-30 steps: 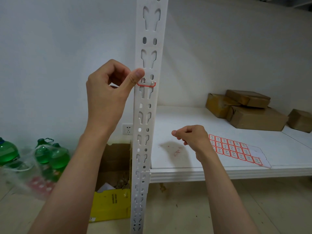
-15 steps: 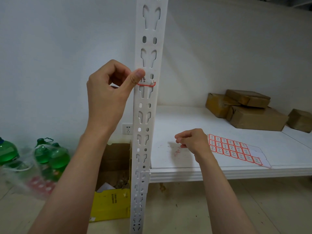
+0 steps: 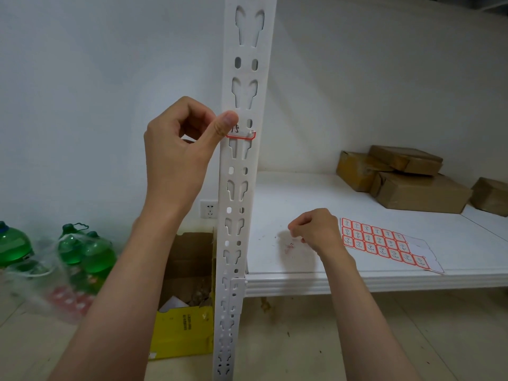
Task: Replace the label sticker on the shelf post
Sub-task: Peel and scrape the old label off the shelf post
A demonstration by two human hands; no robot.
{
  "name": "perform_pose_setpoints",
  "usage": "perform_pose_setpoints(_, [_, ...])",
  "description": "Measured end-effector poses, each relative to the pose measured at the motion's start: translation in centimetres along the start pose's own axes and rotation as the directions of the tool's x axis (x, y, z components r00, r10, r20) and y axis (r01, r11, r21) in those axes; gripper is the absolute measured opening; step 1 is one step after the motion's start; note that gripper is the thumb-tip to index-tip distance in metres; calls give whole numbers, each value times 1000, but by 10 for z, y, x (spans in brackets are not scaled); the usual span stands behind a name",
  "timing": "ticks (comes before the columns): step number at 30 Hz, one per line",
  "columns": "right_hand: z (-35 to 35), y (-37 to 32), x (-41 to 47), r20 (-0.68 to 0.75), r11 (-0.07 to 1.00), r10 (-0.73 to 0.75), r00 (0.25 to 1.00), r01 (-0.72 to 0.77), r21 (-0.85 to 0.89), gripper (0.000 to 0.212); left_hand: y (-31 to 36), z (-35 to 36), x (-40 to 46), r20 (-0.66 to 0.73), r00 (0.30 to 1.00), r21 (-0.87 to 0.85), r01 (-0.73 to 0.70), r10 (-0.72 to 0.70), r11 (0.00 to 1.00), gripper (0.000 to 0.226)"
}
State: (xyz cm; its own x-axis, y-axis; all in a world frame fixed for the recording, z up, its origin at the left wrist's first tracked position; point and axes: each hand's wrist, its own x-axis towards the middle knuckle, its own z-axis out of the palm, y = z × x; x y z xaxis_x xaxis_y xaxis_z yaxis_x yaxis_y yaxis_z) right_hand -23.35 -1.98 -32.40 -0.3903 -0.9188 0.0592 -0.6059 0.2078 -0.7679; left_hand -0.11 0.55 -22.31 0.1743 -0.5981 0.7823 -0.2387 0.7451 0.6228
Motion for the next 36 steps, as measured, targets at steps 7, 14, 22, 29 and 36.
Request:
perform_pose_setpoints(7, [-9, -61, -26, -205, 845, -251, 946, 317, 431, 12, -3, 1, 4, 11, 997, -121, 75, -74, 990, 19])
perform_pose_setpoints(14, [-7, -132, -64, -146, 551, -489, 860, 434, 713, 27, 0, 7, 0, 151, 979, -99, 156, -140, 983, 32])
perform_pose_setpoints(22, [3, -155, -80, -189, 571, -517, 835, 501, 650, 30, -2, 3, 1, 189, 966, -116, 199, -175, 973, 38])
perform_pose_setpoints(29, [7, -161, -83, -214, 579, -497, 841, 505, 640, 29, -5, 2, 2, 213, 959, -131, 216, -185, 968, 39])
perform_pose_setpoints(36, [5, -165, -85, -187, 595, -465, 866, 461, 658, 26, -5, 5, 1, 204, 962, -118, 209, -182, 971, 39])
